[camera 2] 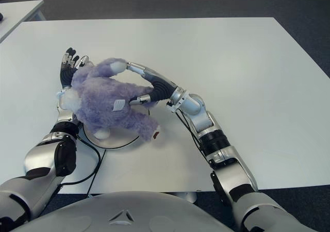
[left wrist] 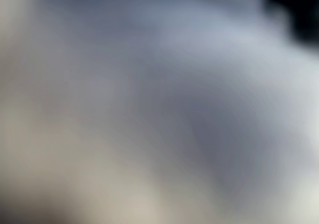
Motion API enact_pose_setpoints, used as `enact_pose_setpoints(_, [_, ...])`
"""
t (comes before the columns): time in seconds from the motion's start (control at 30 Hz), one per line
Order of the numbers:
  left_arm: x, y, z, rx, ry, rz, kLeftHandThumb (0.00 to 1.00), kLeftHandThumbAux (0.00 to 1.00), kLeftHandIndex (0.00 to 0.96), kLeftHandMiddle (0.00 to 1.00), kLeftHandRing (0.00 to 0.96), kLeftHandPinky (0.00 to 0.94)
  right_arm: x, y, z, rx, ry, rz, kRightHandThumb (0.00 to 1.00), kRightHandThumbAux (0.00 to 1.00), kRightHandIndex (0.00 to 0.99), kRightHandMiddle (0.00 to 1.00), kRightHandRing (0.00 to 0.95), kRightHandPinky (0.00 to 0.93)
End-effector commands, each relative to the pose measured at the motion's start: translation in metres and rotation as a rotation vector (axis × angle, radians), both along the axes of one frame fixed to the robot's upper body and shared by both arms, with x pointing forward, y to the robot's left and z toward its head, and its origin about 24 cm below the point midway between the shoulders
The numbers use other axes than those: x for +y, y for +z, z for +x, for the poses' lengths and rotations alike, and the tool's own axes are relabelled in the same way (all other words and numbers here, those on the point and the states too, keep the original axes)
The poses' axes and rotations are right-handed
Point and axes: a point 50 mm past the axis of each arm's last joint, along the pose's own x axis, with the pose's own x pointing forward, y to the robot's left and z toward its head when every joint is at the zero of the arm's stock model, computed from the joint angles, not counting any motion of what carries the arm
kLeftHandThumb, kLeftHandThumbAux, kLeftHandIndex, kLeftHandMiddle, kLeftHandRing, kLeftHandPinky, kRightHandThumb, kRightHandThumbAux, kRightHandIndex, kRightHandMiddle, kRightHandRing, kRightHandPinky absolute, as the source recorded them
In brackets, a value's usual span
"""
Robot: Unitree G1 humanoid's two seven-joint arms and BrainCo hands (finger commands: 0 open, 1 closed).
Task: Put the doll into the plate.
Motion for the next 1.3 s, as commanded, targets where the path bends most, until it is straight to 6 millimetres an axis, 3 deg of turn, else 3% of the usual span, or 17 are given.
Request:
enact_pose_setpoints(0.03, [-0.039, -0.126, -0.112, 0.450, 0.027, -0.228, 0.000, 0.645, 0.019, 0.058, 0.051, 0.072, -0.002, 0.008, 0.013, -0.025, -0.046, 0.129, 0.072, 0.409, 0.000, 0.000, 0.000, 0.000])
enact_pose_setpoints(0.3, [-0.039, -0.126, -0.112, 0.451, 0.027, -0.223, 0.000, 0.633, 0.016, 0.061, 0.053, 0.072, -0.003, 0.004, 0.022, -0.006, -0.066, 0.177, 0.000, 0.390, 0.000, 0.000, 0.000, 0.000])
enact_pose_setpoints(1.3, [-0.039, -0.126, -0.112, 0.451, 0.029, -0.230, 0.000, 0.637, 0.014, 0.065, 0.058, 0.079, -0.004, -0.003, 0.031, 0.076, -0.062, 0.260, 0.000, 0.369, 0.000, 0.012, 0.000, 0.000])
